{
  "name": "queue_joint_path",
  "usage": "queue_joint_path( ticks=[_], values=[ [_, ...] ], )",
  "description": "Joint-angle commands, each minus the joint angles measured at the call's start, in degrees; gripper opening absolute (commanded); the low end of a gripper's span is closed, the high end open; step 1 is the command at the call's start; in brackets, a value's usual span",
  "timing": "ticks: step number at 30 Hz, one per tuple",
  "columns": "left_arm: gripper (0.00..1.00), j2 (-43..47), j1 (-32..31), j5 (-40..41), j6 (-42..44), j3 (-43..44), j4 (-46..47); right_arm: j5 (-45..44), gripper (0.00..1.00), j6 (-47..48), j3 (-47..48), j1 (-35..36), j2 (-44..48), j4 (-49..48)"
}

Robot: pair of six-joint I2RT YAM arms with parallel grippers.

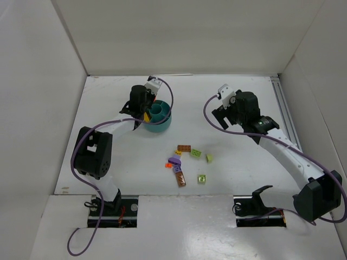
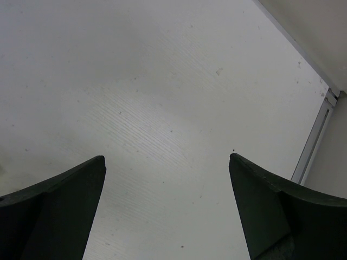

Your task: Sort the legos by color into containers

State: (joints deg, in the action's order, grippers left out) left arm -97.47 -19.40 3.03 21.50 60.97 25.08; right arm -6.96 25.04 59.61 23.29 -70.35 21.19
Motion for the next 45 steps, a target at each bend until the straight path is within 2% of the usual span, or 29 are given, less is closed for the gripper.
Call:
queue_joint_path(
  ticks=[1, 22, 26, 41, 45],
  values=[
    [0.0, 0.53, -0.29, 0.22, -0.84, -1.11, 0.76, -0.69, 1.0, -0.96, 0.77, -0.26, 1.35, -0.27],
    [0.0, -0.53, -2.05, 2.69, -2.42, 0.11, -4.07, -2.26, 1.0, -0.96, -0.81, -0.26, 3.64, 0.25],
    [0.09, -0.53, -2.05, 3.29, -3.3, 0.11, -4.07, -2.27, 1.0, -0.96, -0.82, -0.26, 4.16, 0.26],
    [0.1, -1.05, -2.05, 7.26, -5.67, -1.46, -5.22, -3.32, 1.0, -0.96, -1.34, -0.79, 6.36, 1.84],
    [0.16, 1.4, -2.05, 6.73, -6.29, -2.0, -4.61, -2.8, 1.0, -0.96, -1.34, -0.79, 6.36, 1.84]
  ],
)
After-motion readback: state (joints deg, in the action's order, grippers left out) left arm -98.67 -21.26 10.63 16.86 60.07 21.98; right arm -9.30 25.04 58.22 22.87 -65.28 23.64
